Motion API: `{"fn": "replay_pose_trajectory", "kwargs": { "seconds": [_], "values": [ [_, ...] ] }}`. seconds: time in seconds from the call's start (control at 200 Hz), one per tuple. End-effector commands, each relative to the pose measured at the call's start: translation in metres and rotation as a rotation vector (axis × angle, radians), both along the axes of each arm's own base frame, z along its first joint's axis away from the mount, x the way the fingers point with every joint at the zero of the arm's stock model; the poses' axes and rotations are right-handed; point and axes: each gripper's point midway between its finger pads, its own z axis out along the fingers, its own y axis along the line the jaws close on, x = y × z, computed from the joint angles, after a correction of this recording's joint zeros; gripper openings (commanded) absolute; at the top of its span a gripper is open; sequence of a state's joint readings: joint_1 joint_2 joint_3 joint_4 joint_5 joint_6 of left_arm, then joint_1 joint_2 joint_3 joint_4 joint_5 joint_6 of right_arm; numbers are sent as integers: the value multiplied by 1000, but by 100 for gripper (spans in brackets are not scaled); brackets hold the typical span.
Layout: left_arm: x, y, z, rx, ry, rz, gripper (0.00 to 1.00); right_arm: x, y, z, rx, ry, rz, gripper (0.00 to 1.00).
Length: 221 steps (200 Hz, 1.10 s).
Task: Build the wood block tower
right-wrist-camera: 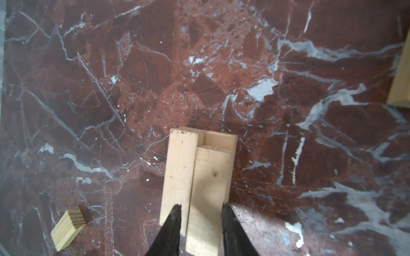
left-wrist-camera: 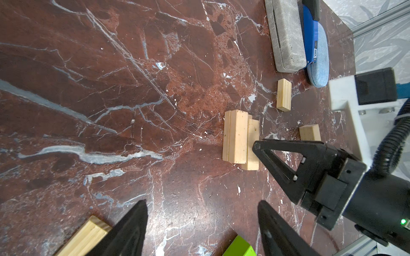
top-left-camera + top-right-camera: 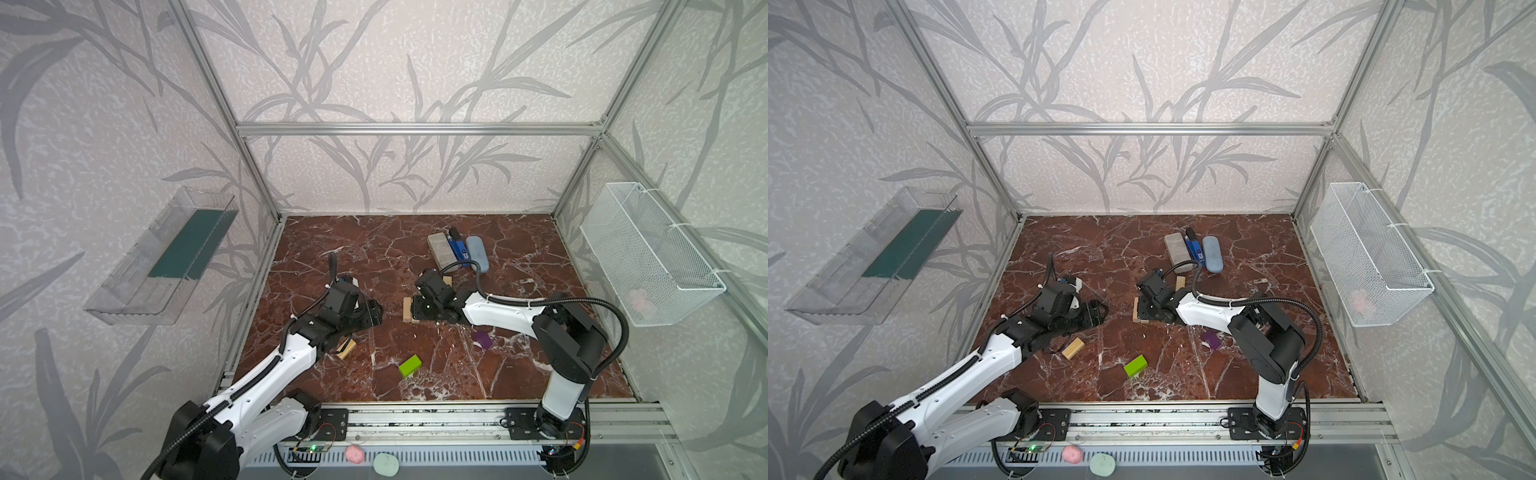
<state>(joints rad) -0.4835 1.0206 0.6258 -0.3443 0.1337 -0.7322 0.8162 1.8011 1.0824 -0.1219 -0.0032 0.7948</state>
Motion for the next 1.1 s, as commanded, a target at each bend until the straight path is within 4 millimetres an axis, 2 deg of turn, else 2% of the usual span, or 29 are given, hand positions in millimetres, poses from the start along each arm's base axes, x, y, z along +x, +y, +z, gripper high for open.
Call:
{"fn": "replay_pose_trajectory", "kwargs": {
  "seconds": [0.0,0.095,0.145,0.165,0.195,0.355,0.58,0.75,0.765,0.795,1.1],
  "values": [
    [1,-4,7,-9,-14,-19,76,0,-3,15,52,-10,13,32],
    [1,-6,7,-17,-9,-27,76,-4,-9,19,51,-17,23,32],
    [0,-8,7,-21,-8,-30,76,-8,-13,14,31,-9,39,32],
    [1,-9,7,-25,-10,-32,76,-10,-13,23,43,-22,45,32],
    [1,-10,7,-28,-9,-35,76,-12,-15,23,41,-20,53,32],
    [1,-18,4,-29,2,-57,76,-32,-20,9,38,30,94,28],
    [3,-27,0,-27,10,-72,76,-48,-14,-11,42,58,131,25],
    [4,-30,-1,-13,10,-78,76,-48,-9,-16,62,49,135,24],
    [5,-30,-1,-13,9,-78,76,-49,-9,-25,50,66,137,24],
    [5,-30,-1,-9,9,-76,76,-49,-8,-27,52,72,146,24],
    [5,-28,-3,7,10,-72,76,-45,-8,-32,30,54,138,23]
  ]
}}
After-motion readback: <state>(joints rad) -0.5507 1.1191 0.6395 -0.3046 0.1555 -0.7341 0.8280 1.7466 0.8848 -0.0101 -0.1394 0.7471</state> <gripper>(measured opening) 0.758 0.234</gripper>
